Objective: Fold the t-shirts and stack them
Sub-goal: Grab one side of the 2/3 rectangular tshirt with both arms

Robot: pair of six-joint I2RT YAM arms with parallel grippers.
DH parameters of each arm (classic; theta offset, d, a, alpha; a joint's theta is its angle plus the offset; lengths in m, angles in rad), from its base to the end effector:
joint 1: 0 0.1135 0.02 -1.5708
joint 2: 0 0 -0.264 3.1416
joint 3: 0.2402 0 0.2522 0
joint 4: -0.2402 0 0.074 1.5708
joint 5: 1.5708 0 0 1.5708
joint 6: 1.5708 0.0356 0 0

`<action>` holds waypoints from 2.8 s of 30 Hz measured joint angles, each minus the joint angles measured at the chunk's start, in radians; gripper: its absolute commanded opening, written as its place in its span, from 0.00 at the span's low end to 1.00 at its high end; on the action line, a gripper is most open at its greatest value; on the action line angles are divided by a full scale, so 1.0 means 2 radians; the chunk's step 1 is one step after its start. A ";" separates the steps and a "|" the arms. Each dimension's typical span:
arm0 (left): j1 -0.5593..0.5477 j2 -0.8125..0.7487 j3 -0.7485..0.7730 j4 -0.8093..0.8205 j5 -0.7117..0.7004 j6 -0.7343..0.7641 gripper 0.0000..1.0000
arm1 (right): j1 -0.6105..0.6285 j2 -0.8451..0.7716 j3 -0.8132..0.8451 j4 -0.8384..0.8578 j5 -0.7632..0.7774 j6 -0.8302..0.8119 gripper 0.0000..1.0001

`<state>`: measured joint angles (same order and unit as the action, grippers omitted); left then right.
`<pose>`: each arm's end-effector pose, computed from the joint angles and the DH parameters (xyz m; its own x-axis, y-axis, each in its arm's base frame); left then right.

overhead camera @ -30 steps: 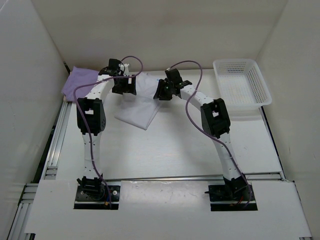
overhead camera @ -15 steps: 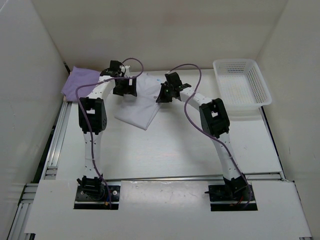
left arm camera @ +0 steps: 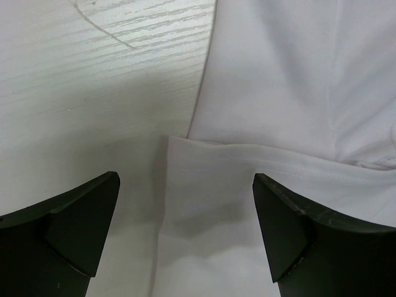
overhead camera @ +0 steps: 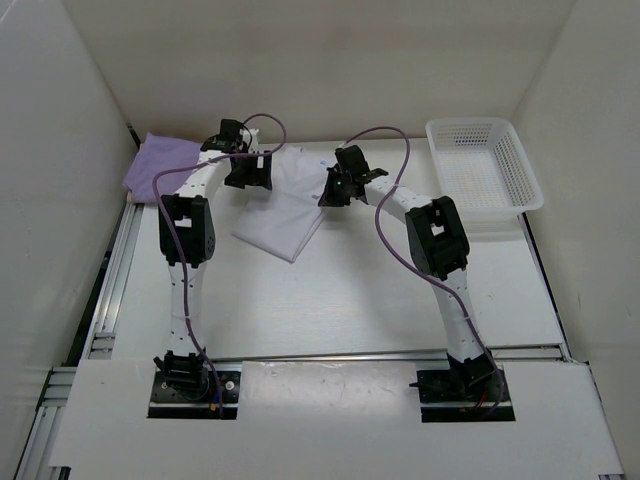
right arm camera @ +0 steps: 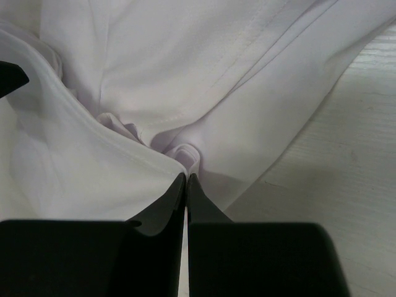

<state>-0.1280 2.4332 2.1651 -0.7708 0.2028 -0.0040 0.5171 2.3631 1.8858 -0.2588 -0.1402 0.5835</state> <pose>0.5226 -0.0745 0.1844 -0.8557 0.1062 -0.5065 0.2229 0.9589 -0.1756 0.4618 0.2683 0.1663 -0.8063 0.1690 -0.5668 -0.1621 0.8585 0.4866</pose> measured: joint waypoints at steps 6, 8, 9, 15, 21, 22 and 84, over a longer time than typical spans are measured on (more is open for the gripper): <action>0.000 -0.006 -0.004 0.000 -0.004 0.000 1.00 | 0.000 0.000 0.000 -0.001 0.003 -0.001 0.49; 0.002 -0.019 -0.016 0.002 -0.003 0.000 1.00 | 0.000 0.000 0.000 -0.002 0.007 -0.001 0.53; 0.003 -0.028 -0.024 0.001 -0.001 0.000 1.00 | 0.000 0.000 0.000 -0.002 0.008 -0.002 0.53; 0.022 -0.102 -0.067 0.000 0.034 0.000 1.00 | 0.000 -0.008 -0.002 -0.011 0.016 -0.008 0.58; 0.043 -0.162 -0.120 0.014 0.037 0.000 1.00 | 0.006 -0.067 -0.038 -0.017 0.027 -0.020 0.63; 0.047 -0.169 -0.138 0.018 0.039 0.000 1.00 | 0.008 -0.081 -0.050 -0.014 0.030 -0.021 0.63; -0.067 -0.405 -0.374 -0.286 0.064 -0.002 0.10 | 0.126 -0.414 -0.332 -0.251 -0.211 -0.051 0.00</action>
<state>-0.2615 1.6234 1.4166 -1.3437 0.3313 -0.0082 0.7696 1.5345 1.2228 -0.7612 -0.5617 0.4820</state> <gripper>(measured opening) 0.112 0.011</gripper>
